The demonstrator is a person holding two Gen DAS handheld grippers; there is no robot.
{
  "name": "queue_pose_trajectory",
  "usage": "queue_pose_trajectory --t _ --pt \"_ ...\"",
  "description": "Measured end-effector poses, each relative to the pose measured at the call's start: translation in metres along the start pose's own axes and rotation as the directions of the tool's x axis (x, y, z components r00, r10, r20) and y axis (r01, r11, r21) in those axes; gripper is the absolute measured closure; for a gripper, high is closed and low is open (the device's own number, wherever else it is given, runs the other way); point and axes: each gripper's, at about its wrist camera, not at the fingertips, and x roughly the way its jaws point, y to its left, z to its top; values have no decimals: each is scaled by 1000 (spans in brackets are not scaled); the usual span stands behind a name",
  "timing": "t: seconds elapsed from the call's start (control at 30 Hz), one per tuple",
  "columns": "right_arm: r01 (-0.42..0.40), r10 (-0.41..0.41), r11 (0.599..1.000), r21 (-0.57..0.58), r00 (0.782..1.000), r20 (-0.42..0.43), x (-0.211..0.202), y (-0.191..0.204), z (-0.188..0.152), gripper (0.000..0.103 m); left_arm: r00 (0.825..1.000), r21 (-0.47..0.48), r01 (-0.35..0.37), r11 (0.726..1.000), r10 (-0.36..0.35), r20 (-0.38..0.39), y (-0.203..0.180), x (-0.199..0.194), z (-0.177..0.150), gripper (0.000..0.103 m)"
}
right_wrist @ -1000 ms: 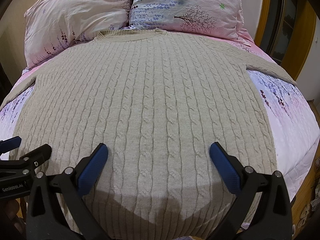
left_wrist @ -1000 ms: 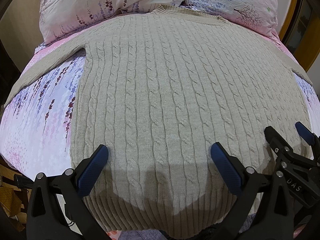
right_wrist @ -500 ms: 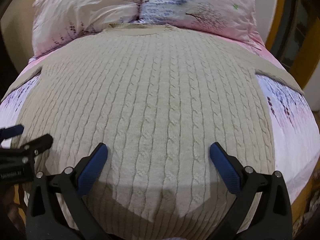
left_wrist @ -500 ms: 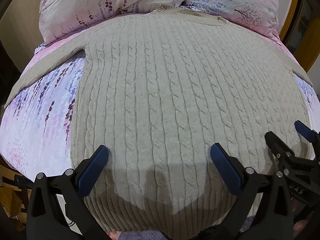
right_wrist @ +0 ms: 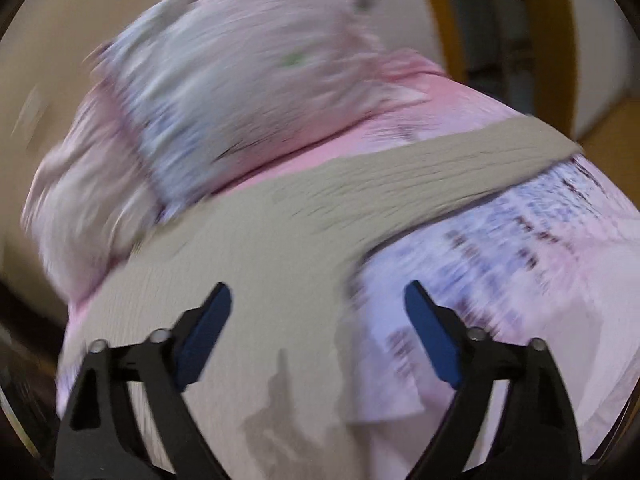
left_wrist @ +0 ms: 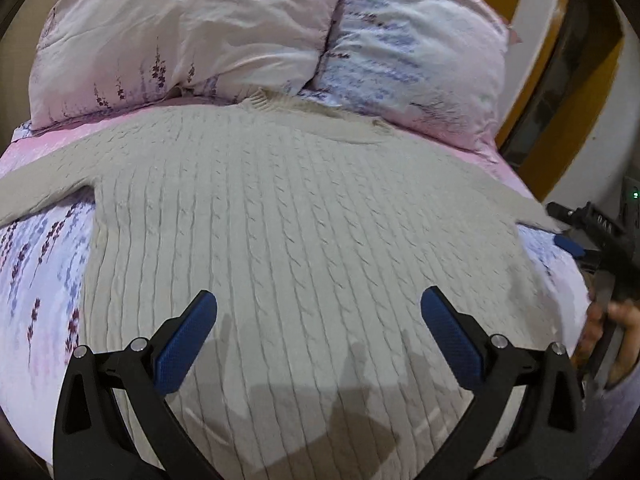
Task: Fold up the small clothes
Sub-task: 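Grasp the sleeve cuff of the beige sweater with the right gripper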
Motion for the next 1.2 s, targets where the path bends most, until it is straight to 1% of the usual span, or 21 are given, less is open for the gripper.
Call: queue_pose_trajectory --t 0.03,0.1,0.2,0.3,0.37,0.47,0.53,0.6,0.63,0.7,0.77,0.83,0.93,0.97,1.0,1.1,1.13,1.2 --pt "1 -1 998 60 1000 -9 8 -17 12 27 1000 -6 -10 1000 10 -17 0 4 3 1" --pt "-7 12 985 172 1000 -29 21 -43 27 38 999 -14 -24 1000 23 -39 1 13 11 1" --pt "-8 27 943 333 998 -53 42 -81 43 50 999 -14 -33 999 33 -25 4 18 15 1" --pt "-7 41 906 424 997 -72 56 -105 47 57 1000 -9 -13 1000 13 -13 6 20 16 1" --pt "-19 52 890 455 997 -60 61 -111 48 61 1000 -10 1 1000 -1 -12 8 23 15 1" --pt "-21 38 869 494 999 -24 61 -124 51 63 1000 -17 16 1000 -17 -13 11 28 14 1" --pt "-28 36 857 514 999 -6 64 -130 55 67 1000 -21 20 1000 -21 -14 12 30 13 1" --pt "-36 37 848 529 999 9 65 -136 55 74 1000 -23 23 999 -23 -17 13 33 13 1" --pt "-42 37 842 538 999 19 64 -139 54 76 1000 -24 23 999 -24 -18 13 34 13 1" --pt "-50 34 830 556 999 39 64 -146 54 83 999 -24 24 999 -24 -23 14 36 13 1" --pt "-63 35 813 579 998 60 64 -154 53 87 999 -20 23 1000 -24 -24 14 36 13 1" --pt "-70 31 802 593 997 76 63 -159 52 88 999 -14 23 1000 -23 -24 14 37 13 1" --pt "-46 -7 811 583 996 89 62 -160 56 91 999 -11 27 1000 -27 -25 14 37 13 1" --pt "-42 -15 816 576 995 95 62 -159 58 94 999 -14 31 999 -32 -24 15 36 13 1" --pt "-51 -13 821 568 994 108 60 -156 60 95 999 -16 34 999 -35 -23 15 36 13 1" --pt "-84 -13 865 494 982 190 43 -134 71 95 999 -23 44 999 -44 -19 17 36 13 1" --pt "-95 -7 874 477 978 207 39 -129 73 95 999 -26 46 999 -47 -17 17 35 13 1" --pt "-137 28 897 420 967 255 29 -110 80 95 999 -27 49 998 -49 -15 17 34 12 1"
